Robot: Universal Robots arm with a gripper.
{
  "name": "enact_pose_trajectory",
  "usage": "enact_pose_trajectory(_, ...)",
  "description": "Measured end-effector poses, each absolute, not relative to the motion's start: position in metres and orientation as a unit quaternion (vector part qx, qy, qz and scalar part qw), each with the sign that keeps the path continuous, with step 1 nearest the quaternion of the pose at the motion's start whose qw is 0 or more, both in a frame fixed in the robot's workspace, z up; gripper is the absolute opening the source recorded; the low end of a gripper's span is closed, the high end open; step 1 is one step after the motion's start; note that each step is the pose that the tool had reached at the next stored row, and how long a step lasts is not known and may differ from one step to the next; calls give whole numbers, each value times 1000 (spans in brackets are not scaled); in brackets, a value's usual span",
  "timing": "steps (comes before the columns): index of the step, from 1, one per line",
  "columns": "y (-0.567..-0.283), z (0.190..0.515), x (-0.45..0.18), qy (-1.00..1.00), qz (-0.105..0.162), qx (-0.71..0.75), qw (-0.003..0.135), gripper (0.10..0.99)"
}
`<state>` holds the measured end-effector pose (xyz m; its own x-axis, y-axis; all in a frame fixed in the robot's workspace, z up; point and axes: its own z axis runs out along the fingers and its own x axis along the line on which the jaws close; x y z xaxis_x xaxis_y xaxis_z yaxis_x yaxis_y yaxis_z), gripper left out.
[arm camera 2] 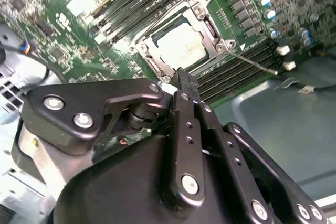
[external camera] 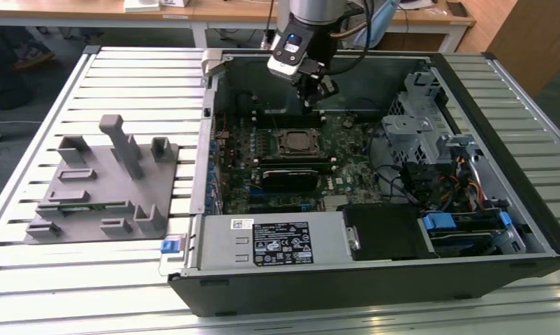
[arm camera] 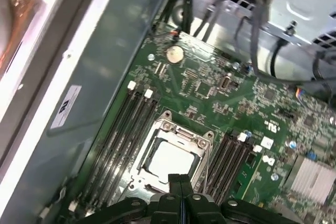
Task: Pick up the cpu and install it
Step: 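Install the first cpu locking lever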
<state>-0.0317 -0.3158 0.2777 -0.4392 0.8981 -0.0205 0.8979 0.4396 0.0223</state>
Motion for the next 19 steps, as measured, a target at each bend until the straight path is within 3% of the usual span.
enact_pose_trajectory(19,-316,277,-32,926,6,377,14,106)
